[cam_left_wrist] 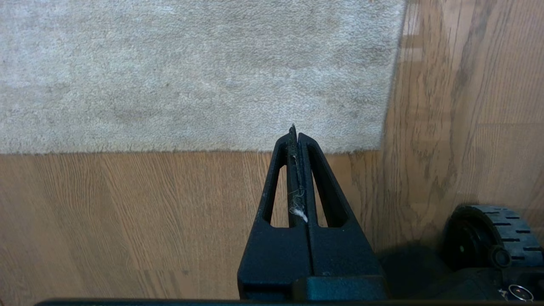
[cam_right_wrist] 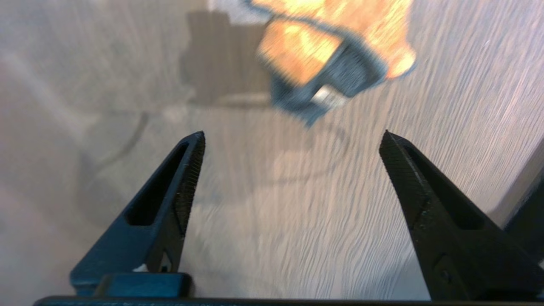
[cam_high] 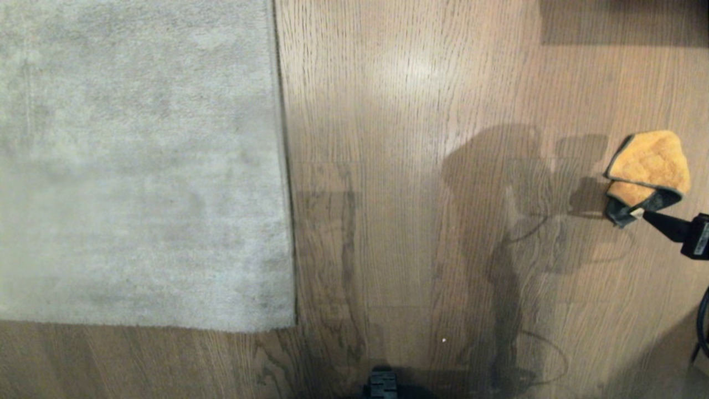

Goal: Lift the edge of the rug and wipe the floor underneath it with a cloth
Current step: Pick up the rag

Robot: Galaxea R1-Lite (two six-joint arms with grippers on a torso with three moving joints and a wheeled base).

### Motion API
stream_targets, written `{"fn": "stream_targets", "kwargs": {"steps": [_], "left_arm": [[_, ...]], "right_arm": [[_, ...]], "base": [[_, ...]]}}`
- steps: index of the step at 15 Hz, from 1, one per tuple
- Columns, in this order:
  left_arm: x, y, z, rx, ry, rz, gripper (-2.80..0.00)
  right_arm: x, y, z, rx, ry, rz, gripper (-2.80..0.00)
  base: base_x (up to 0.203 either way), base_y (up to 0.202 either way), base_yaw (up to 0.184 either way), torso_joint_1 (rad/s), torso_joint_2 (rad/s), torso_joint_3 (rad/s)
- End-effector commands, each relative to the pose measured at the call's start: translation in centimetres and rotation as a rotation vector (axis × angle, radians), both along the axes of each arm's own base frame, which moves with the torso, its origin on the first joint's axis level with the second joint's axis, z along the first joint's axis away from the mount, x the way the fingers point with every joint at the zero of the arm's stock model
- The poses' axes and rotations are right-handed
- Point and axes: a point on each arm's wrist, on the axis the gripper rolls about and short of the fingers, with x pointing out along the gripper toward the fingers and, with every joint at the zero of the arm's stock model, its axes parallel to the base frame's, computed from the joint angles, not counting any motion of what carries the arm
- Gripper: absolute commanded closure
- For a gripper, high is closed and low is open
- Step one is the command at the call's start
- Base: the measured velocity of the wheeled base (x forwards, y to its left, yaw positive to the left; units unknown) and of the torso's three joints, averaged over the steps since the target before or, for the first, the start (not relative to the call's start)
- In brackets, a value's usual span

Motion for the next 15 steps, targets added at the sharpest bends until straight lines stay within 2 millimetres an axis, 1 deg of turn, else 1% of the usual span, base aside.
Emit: {"fn": "stream_targets", "kwargs": {"steps": [1,4,8,11,15], "left_arm": [[0.0,0.0,0.0,0.000,-0.001,0.000,0.00],[0.0,0.0,0.0,0.000,-0.001,0.000,0.00],[0.0,0.0,0.0,0.000,0.001,0.000,0.00],[0.0,0.0,0.0,0.000,-0.001,0.000,0.00],[0.0,0.0,0.0,0.000,-0.001,0.000,0.00]], "right_arm": [[2.6,-1.7,-1.5,0.002,-0.022,-0.018,-2.80],[4.6,-3.0,-1.7,-0.001,-0.107,0.016,-2.80],[6.5,-4.1,-2.3,0.000,-0.106,0.010,-2.80],[7.6,-5.4,-2.2,-0.008,-0.117,-0.012,-2.80],[8.3,-5.9,-3.1,0.000,-0.106,0.003,-2.80]], "base": [[0.000,0.000,0.000,0.000,0.00,0.000],[0.000,0.000,0.000,0.000,0.00,0.000],[0.000,0.000,0.000,0.000,0.00,0.000],[0.000,0.000,0.000,0.000,0.00,0.000],[0.000,0.000,0.000,0.000,0.00,0.000]]}}
